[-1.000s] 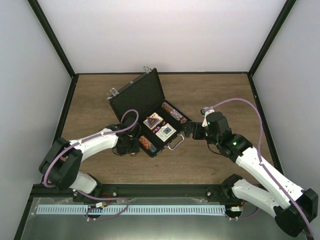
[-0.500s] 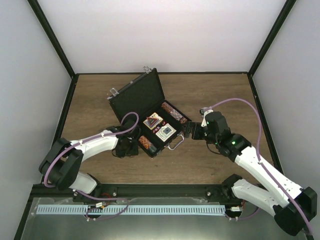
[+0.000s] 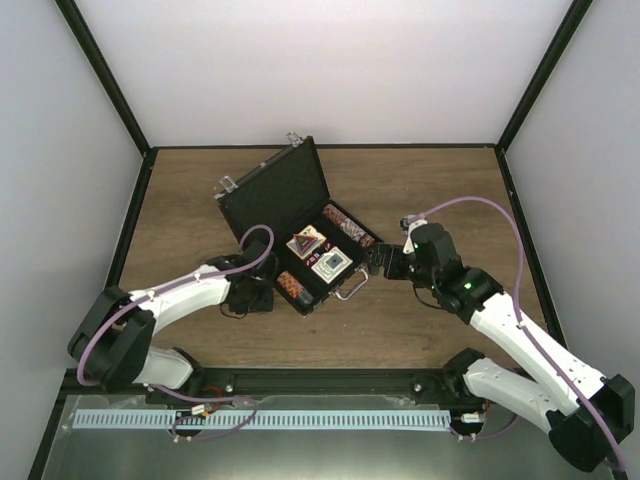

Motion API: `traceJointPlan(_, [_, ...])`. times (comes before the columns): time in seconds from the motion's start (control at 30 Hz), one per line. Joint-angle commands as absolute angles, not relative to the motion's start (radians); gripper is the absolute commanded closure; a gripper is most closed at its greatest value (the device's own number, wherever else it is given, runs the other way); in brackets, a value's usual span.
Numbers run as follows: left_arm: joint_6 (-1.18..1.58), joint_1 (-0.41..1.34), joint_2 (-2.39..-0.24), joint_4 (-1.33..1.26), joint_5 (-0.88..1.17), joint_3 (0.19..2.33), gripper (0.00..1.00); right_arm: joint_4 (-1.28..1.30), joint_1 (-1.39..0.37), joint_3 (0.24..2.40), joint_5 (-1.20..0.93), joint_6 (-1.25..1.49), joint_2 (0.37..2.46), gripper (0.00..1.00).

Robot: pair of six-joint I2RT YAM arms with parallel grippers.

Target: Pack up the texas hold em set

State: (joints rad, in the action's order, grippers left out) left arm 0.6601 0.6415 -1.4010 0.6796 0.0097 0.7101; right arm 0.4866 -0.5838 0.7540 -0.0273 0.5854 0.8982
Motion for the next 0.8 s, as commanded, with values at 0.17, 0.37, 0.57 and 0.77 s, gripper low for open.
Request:
traceJointPlan(0.17, [0.576, 0.653, -1.285, 0.586, 0.093, 0.765, 0.57, 0.496, -0.577, 0.798, -0.040, 0.598, 0.872, 0.00])
traceJointPlan(0.37, [0.431, 0.668, -1.271, 0.440, 0.181, 0.855, 0.58, 0.506, -0.577, 0.824, -0.083, 0.607, 0.890, 0.00])
traceJointPlan(0.57, [0.358, 0.753, -1.328, 0.113, 0.276, 0.853, 0.57, 0.551, -0.578, 0.872, -0.161, 0.608, 0.946, 0.00])
traceJointPlan(0.77, [0.235, 0.842, -1.337, -0.075, 0.242, 0.818, 0.56, 0.577, -0.576, 0.934, -0.260, 0.647, 1.046, 0.00])
